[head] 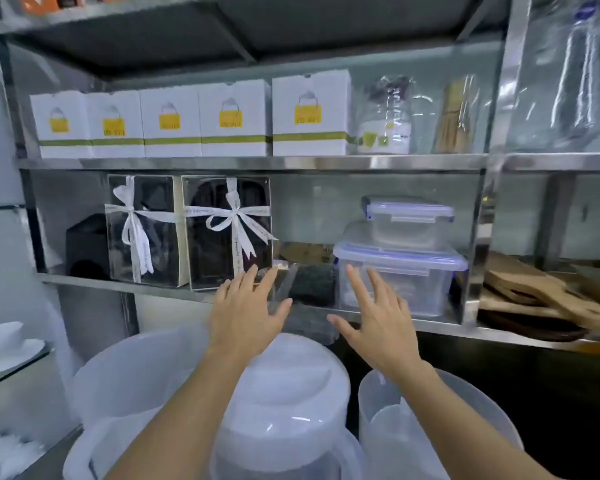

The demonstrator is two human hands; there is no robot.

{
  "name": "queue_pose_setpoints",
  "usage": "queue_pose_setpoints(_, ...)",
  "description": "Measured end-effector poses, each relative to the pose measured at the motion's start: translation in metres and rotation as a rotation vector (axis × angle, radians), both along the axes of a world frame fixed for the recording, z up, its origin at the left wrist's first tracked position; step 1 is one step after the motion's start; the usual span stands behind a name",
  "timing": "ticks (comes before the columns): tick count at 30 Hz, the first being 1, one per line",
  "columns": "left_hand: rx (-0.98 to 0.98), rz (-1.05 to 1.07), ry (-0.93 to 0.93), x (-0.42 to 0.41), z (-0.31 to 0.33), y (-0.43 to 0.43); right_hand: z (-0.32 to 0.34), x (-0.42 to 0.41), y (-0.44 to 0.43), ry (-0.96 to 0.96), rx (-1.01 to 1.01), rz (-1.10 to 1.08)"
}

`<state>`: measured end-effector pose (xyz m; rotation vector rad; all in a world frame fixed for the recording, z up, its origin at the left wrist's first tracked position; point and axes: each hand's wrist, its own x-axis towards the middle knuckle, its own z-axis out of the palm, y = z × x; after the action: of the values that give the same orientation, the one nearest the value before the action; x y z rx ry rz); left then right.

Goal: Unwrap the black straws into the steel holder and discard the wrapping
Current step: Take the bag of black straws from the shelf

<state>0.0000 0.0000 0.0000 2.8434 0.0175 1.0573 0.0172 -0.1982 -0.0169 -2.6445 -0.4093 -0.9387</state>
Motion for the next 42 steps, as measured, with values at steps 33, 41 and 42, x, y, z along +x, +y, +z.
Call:
queue_pose_setpoints(33,-0.983,-0.700,0.042,-0.012,0.044,-0.016,0.081,-0.050,-0.009,0.653,1.287,0.736)
queue_pose_setpoints(41,-1.056,-0.724,-0.162,-0.062,0.100,-0.028,0.106,-0.084,-0.030,0.483,1.023,0.666)
queue_pose_setpoints(42,-1.052,-0.751,-0.156,-0.071,0.105,-0.032,0.109,-0.091,-0.029,0.521,1.008,0.698)
